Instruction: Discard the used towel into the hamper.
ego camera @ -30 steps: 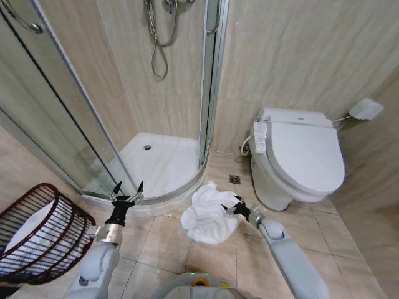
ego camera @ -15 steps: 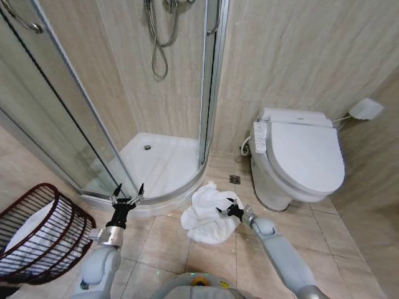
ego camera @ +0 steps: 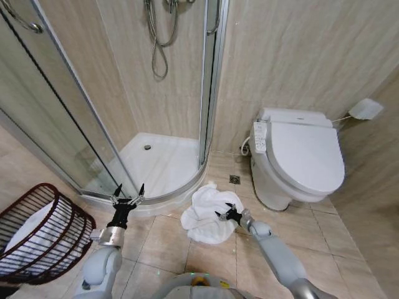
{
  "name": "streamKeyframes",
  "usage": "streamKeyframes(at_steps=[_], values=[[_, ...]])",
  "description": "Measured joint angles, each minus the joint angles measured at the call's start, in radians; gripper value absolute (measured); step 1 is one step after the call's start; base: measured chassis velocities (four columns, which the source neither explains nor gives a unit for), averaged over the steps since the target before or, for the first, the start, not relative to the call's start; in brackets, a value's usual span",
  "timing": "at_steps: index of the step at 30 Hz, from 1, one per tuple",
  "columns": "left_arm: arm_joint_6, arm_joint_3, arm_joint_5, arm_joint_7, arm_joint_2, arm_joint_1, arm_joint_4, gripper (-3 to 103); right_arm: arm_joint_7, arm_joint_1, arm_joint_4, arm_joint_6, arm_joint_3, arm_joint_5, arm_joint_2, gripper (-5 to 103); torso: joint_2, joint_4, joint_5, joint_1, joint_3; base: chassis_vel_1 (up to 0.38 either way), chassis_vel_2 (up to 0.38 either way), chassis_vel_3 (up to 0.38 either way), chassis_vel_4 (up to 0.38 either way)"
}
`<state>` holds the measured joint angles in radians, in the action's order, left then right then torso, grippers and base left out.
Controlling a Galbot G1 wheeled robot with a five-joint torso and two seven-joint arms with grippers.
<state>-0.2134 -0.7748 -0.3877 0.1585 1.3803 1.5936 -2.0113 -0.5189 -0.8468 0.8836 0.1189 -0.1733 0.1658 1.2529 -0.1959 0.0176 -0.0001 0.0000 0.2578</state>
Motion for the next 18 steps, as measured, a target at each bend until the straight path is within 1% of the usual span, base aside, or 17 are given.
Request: streamKeyframes(at_steps=[7, 10, 12, 13, 14, 15, 16, 18], values=[[0.000, -0.002, 0.000, 0.000, 0.001, 0.004, -0.004, 100, 0.007, 0.028, -0.054, 0.021, -0.007, -0.001, 0.025, 101, 0.000, -0.0001, 0.0001, 0.000, 0.000, 0.000, 0.000, 0.000, 0.000], [0.000, -0.002, 0.000, 0.000, 0.001, 0.002, -0.004, 100, 0.007, 0.033, -0.066, 0.029, -0.012, 0.001, 0.028, 89, 0.000, 0.0000, 0.0000, 0.000, 0.000, 0.000, 0.000, 0.000, 0.000], [0.000, -0.001, 0.001, 0.000, 0.001, 0.002, -0.004, 100, 0.007, 0.034, -0.070, 0.032, -0.014, 0.001, 0.029, 89, 0.000, -0.0001, 0.0000, 0.000, 0.000, 0.000, 0.000, 0.000, 0.000], [0.000, -0.001, 0.001, 0.000, 0.001, 0.002, -0.005, 100, 0.007, 0.035, -0.073, 0.035, -0.017, 0.001, 0.029, 83, 0.000, 0.0000, 0.0001, 0.000, 0.000, 0.000, 0.000, 0.000, 0.000], [0.000, 0.000, 0.002, 0.000, 0.001, 0.002, -0.005, 100, 0.007, 0.035, -0.075, 0.038, -0.021, 0.001, 0.030, 83, 0.000, 0.0000, 0.0001, 0.000, 0.000, 0.000, 0.000, 0.000, 0.000], [0.000, 0.000, 0.002, 0.000, 0.002, 0.002, -0.005, 100, 0.007, 0.033, -0.075, 0.039, -0.024, 0.001, 0.030, 73, 0.000, -0.0001, 0.0000, 0.000, 0.000, 0.000, 0.000, 0.000, 0.000], [0.000, 0.000, 0.002, 0.000, 0.002, 0.002, -0.005, 100, 0.007, 0.033, -0.075, 0.039, -0.024, 0.001, 0.030, 73, 0.000, -0.0001, 0.0000, 0.000, 0.000, 0.000, 0.000, 0.000, 0.000], [0.000, 0.000, 0.003, 0.000, 0.002, 0.002, -0.005, 100, 0.006, 0.028, -0.073, 0.044, -0.033, 0.001, 0.030, 61, 0.000, -0.0001, 0.0002, 0.000, 0.000, 0.000, 0.000, 0.000, 0.000]])
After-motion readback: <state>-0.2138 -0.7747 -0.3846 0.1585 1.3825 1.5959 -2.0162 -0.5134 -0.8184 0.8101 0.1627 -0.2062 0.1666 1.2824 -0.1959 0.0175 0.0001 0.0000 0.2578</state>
